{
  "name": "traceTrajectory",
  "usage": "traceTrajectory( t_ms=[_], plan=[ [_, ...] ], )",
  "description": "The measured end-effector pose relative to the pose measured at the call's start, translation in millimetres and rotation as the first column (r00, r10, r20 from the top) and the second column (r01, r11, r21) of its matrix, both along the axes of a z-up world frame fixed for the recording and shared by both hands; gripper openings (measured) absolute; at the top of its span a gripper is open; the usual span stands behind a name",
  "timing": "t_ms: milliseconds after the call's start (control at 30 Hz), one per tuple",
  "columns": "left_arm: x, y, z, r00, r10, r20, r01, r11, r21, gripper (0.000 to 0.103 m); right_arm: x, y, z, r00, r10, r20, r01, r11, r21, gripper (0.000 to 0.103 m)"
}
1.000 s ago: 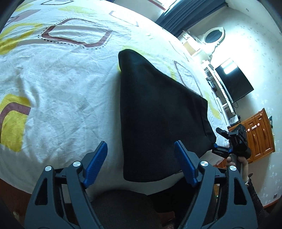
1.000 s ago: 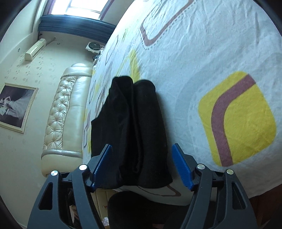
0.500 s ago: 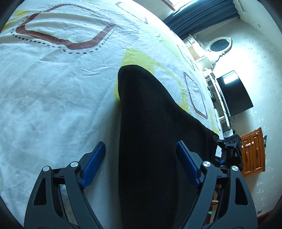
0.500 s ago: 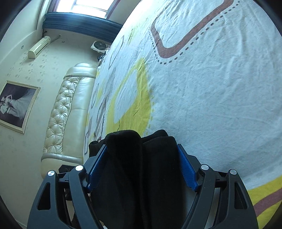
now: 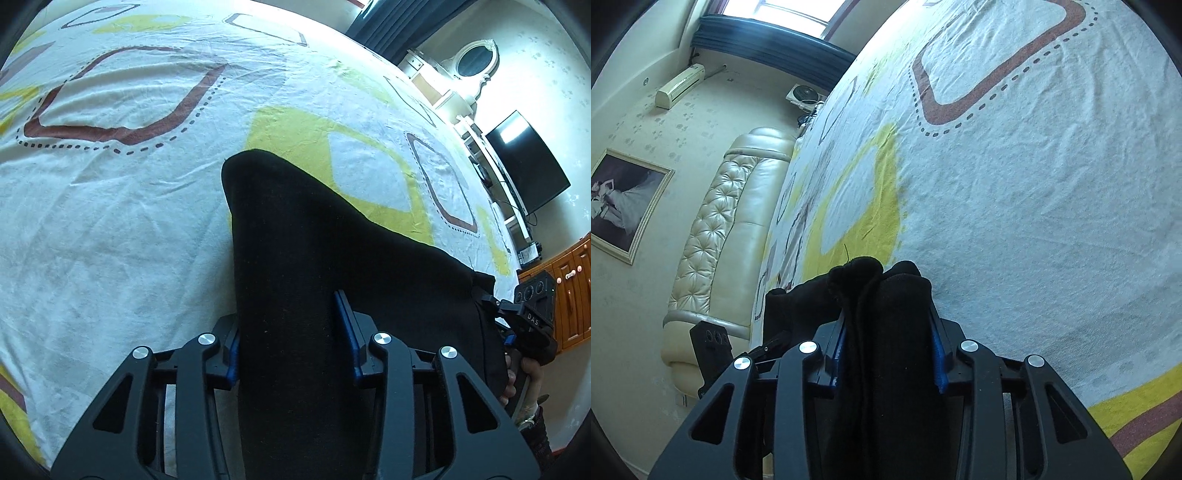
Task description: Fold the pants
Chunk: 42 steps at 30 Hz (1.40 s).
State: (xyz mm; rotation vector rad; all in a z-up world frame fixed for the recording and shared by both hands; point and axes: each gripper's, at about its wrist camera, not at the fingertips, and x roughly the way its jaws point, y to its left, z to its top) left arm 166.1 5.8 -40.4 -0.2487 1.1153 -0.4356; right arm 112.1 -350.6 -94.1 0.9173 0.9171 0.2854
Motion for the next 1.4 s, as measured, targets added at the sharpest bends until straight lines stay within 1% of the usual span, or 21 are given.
traceTrajectory(
  t_ms=[100, 167, 300, 600, 1167, 1333, 1400],
  plan=[
    [-2.4, -6.2, 8.0, 0.998, -0.013, 0.067, 0.007, 0.996, 0.085, 0.036, 3.9, 4.4, 7.2, 1.000, 0.003, 0.014, -0.002, 0.999, -0.036, 0.035],
    [-2.0, -7.9, 10.8, 0.996, -0.014, 0.087, 0.005, 0.994, 0.112, 0.035, 7.5, 4.5, 8.4, 1.000, 0.004, 0.020, -0.004, 0.999, -0.048, 0.035],
    [7.6, -3.0, 11.9, 0.997, 0.009, 0.080, -0.017, 0.995, 0.099, 0.033, 16.0, 3.3, 5.6, 1.000, 0.000, 0.024, 0.001, 0.999, -0.040, 0.035],
    [35.3, -2.2, 14.8, 0.995, 0.027, 0.093, -0.037, 0.993, 0.116, 0.033, 37.5, 4.7, 2.0, 0.999, -0.020, 0.045, 0.021, 1.000, -0.020, 0.035],
    [105.7, 3.6, 12.2, 0.993, 0.064, 0.103, -0.077, 0.988, 0.132, 0.033, 113.3, 5.5, 1.2, 0.997, -0.028, 0.066, 0.030, 0.999, -0.027, 0.035],
    [119.2, 4.0, 8.7, 0.993, 0.072, 0.098, -0.084, 0.988, 0.130, 0.033, 126.5, 4.0, -4.3, 0.997, -0.032, 0.065, 0.033, 0.999, -0.021, 0.035],
    [121.3, 4.2, 6.5, 0.992, 0.076, 0.098, -0.088, 0.988, 0.129, 0.035, 129.1, 2.8, -7.5, 0.998, -0.033, 0.058, 0.034, 0.999, -0.011, 0.035]
  ],
)
